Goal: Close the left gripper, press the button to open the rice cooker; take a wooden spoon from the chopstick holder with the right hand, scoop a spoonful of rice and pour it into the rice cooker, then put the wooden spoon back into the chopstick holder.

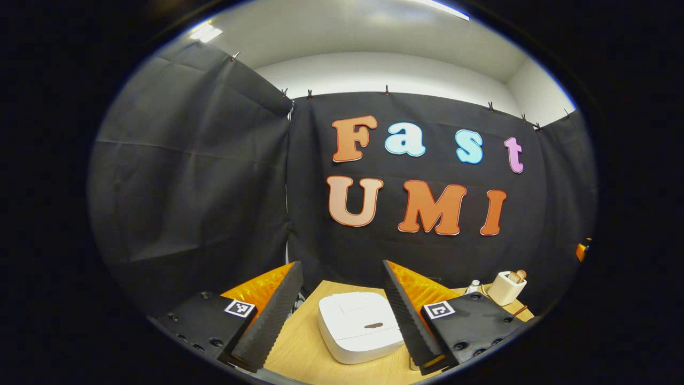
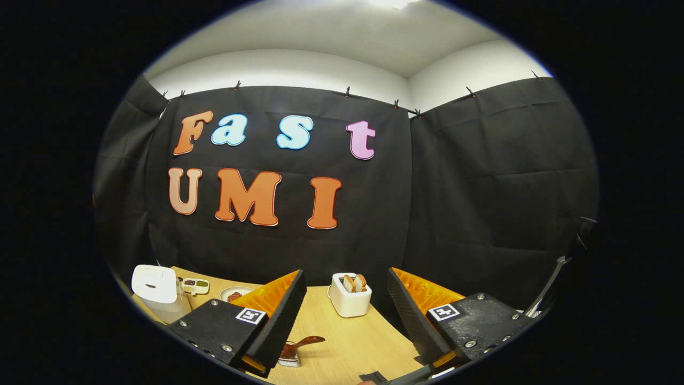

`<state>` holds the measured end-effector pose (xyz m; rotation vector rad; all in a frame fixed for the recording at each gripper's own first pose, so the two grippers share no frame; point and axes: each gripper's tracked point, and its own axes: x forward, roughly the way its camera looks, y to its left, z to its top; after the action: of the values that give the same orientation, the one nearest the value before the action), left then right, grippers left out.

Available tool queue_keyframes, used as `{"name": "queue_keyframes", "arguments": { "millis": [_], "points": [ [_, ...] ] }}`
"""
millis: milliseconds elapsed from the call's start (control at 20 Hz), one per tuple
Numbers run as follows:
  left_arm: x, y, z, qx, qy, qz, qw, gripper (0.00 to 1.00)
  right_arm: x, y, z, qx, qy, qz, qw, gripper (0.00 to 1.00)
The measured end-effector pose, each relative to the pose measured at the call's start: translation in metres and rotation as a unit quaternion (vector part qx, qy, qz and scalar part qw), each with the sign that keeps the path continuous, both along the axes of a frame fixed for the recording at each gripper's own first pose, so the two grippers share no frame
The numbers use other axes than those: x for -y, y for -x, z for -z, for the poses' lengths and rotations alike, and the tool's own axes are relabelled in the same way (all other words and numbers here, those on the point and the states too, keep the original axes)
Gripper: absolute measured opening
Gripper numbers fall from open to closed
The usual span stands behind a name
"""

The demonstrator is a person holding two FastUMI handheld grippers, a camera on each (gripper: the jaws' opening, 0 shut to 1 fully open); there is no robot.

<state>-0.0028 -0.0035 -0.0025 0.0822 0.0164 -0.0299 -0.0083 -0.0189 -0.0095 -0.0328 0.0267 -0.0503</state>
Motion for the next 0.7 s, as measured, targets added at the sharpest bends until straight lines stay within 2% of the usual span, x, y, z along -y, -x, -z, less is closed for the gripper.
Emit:
{"name": "queue_keyframes", "arguments": {
  "millis": [100,150,200,300,450,600,650,700],
  "points": [
    [-0.002,0.001,-0.003,0.002,-0.006,-0.003,1.000,0.90,-0.001,-0.002,0.001,0.000,-0.001,-0.001,1.000,0.95],
    [-0.005,0.000,-0.003,0.002,-0.012,-0.009,1.000,0.79,-0.002,-0.002,0.001,0.000,-0.001,-0.002,1.000,0.95],
    [-0.006,0.000,-0.002,0.001,-0.016,-0.011,1.000,0.76,-0.003,-0.002,0.001,0.000,-0.001,-0.003,1.000,0.95],
    [-0.007,-0.003,0.001,-0.004,-0.020,-0.014,1.000,0.55,-0.004,-0.003,0.001,-0.001,0.001,-0.004,1.000,0.95],
    [-0.012,-0.008,0.004,-0.009,-0.012,-0.023,1.000,0.17,-0.007,-0.004,-0.002,0.002,0.005,-0.005,1.000,0.95],
    [-0.009,-0.004,0.004,-0.011,-0.009,-0.017,1.000,0.00,-0.006,-0.005,-0.001,0.002,0.008,-0.004,1.000,0.95],
    [-0.012,-0.007,0.005,-0.009,-0.011,-0.016,1.000,0.06,-0.006,-0.005,-0.001,0.001,0.008,-0.003,1.000,0.95],
    [-0.006,-0.011,0.004,-0.008,-0.011,-0.002,1.000,0.05,-0.006,-0.005,0.000,0.000,0.008,-0.004,1.000,0.95]
  ]
}}
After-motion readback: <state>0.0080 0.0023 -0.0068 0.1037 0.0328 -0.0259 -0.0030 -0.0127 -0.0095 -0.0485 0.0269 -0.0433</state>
